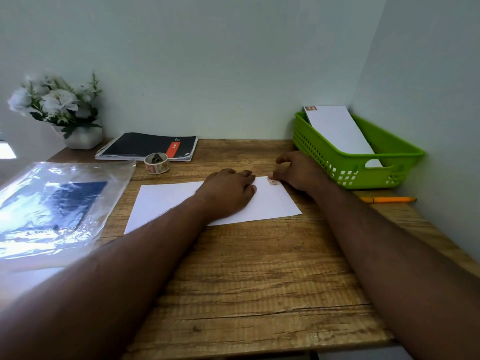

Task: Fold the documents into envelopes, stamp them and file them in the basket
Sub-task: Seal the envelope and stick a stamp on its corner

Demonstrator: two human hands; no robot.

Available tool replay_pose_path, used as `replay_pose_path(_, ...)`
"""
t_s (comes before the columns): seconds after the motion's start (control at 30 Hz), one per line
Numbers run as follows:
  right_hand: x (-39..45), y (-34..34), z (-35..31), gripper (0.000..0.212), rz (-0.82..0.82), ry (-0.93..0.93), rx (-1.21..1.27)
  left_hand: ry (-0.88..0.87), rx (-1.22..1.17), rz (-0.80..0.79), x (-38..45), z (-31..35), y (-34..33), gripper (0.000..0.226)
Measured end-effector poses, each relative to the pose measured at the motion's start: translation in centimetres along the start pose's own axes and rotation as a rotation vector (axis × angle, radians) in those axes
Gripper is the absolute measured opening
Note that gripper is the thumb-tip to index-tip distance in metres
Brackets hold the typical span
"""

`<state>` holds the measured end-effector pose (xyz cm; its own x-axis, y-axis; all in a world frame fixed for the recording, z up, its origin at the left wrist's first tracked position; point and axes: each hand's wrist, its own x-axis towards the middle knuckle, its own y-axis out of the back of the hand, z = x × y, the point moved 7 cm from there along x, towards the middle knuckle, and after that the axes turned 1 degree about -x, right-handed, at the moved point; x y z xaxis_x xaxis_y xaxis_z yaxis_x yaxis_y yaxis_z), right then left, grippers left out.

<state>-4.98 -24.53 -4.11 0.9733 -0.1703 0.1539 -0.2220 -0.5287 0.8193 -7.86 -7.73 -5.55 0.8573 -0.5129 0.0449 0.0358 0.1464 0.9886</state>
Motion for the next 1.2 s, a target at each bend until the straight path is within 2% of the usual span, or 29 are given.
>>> replay_pose_path(0.13,-0.2,0.2,-0.2,0.050,0.039,0.002,-0.039,0.015,-0.020,0.021,-0.1,0.0,0.2,0.050)
replay_pose_path(0.33,-1.0,0.4,-0.3,0.067,-0.137,0.022,0.054,0.050,-0.051,0.043,-0.1,-0.2,0.4,0.049)
replay_pose_path(0.5,-0.7,0.6,0.0,0.065,-0.253,-0.036,0.106,0.096,0.013,0.063,-0.3,-0.5,0.6,0.049)
replay_pose_path(0.63,-0.8,0.3,0.2,0.052,-0.246,-0.080,0.181,0.146,0.054,0.128,-0.4,-1.0,1.0,0.053)
replay_pose_path(0.8,-1.1,-0.3,-0.8,0.049,-0.255,-0.017,0.123,0.231,-0.068,0.155,-0.5,-2.6,1.4,0.059)
replay_pose_path(0.93,-1.4,-0.1,-0.7,0.051,-0.301,-0.051,0.135,0.249,-0.254,0.189,-0.5,-3.4,1.8,0.048)
replay_pose_path(1.03,-1.5,0.2,-0.8,0.029,-0.306,-0.061,0.241,0.165,-0.450,0.270,-1.1,-3.2,3.2,0.023)
replay_pose_path(1.1,-1.8,0.5,-1.1,0.010,-0.329,-0.065,0.408,0.116,-0.507,0.335,-1.9,-3.0,4.7,0.017)
replay_pose_path(1.13,-1.9,0.7,-1.3,0.007,-0.338,-0.074,0.513,0.101,-0.503,0.378,-2.2,-3.1,5.5,0.017)
replay_pose_path(1.2,-2.0,1.1,-2.0,0.017,-0.316,-0.088,0.691,0.109,-0.463,0.412,-2.5,-3.6,6.9,0.017)
